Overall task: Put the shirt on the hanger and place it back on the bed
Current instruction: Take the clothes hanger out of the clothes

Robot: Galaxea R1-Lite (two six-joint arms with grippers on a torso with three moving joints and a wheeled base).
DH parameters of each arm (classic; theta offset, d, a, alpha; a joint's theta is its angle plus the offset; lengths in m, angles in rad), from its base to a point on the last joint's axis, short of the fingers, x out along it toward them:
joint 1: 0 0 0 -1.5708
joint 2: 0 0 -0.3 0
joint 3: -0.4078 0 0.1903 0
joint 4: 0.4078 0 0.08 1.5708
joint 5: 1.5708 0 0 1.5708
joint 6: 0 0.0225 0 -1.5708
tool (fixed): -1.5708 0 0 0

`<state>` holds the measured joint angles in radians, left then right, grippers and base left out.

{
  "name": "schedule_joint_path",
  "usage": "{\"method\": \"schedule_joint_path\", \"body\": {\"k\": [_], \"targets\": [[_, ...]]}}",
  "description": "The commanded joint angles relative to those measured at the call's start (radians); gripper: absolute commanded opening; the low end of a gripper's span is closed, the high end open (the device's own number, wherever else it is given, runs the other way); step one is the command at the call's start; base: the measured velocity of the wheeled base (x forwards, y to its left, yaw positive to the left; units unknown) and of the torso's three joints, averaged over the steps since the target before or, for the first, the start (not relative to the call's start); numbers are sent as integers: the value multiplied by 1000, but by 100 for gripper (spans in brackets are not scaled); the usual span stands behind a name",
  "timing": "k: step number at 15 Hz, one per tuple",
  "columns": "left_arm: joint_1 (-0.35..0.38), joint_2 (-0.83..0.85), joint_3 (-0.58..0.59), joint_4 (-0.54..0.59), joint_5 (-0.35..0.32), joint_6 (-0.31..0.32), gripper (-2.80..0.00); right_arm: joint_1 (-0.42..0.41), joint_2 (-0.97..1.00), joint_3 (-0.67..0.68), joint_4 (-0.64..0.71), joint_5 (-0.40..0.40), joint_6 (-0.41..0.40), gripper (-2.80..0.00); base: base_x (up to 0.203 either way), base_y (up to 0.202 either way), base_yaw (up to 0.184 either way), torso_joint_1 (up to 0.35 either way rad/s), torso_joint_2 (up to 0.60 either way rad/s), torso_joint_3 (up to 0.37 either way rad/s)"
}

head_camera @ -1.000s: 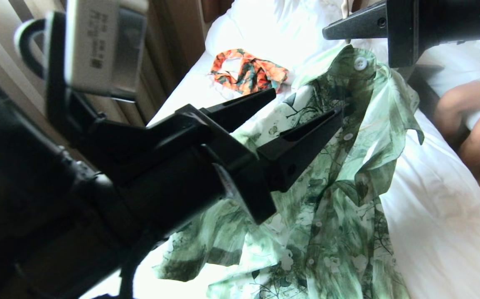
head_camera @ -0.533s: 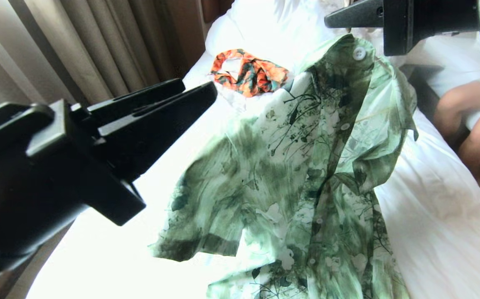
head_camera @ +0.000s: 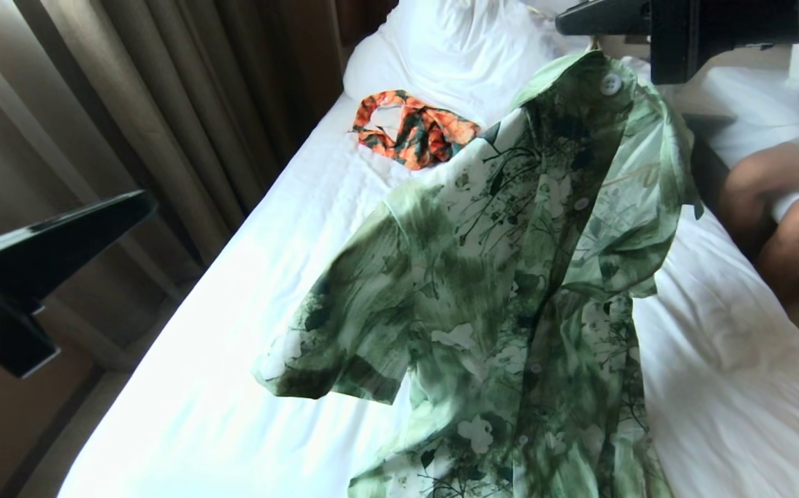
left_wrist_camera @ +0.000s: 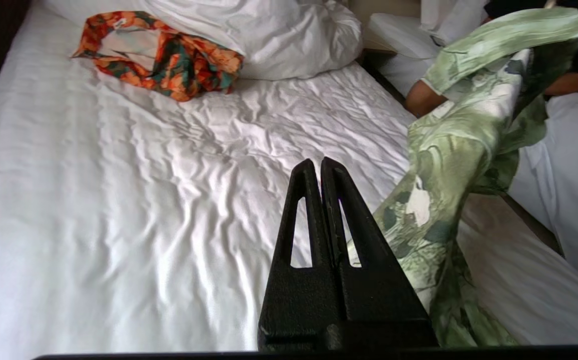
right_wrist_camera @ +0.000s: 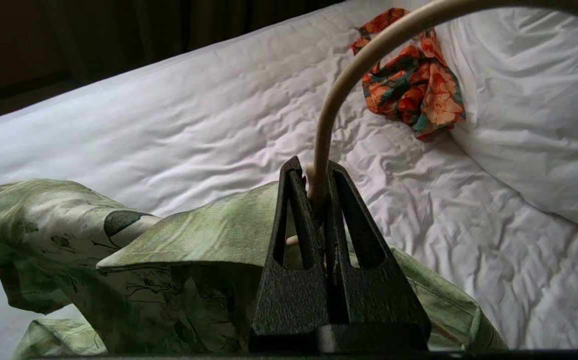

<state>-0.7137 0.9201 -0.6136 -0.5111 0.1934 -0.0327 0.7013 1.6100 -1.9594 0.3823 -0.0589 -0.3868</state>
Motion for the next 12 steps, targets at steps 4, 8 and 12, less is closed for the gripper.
{"method": "schedule_joint_path", "body": {"k": [4, 8, 12], "targets": [[65, -114, 61, 26, 5, -16, -280, 0, -17, 2, 0, -1, -3, -280, 0, 0, 0, 116, -466, -350], [65, -132, 88, 28, 12, -16, -280, -1, -29, 0, -4, -8, -17, -280, 0, 0, 0, 153, -514, -369], [63, -142, 94, 29, 9, -15, -280, -14, -40, 0, -45, -9, -30, -280, 0, 0, 0, 188, -549, -367]]}}
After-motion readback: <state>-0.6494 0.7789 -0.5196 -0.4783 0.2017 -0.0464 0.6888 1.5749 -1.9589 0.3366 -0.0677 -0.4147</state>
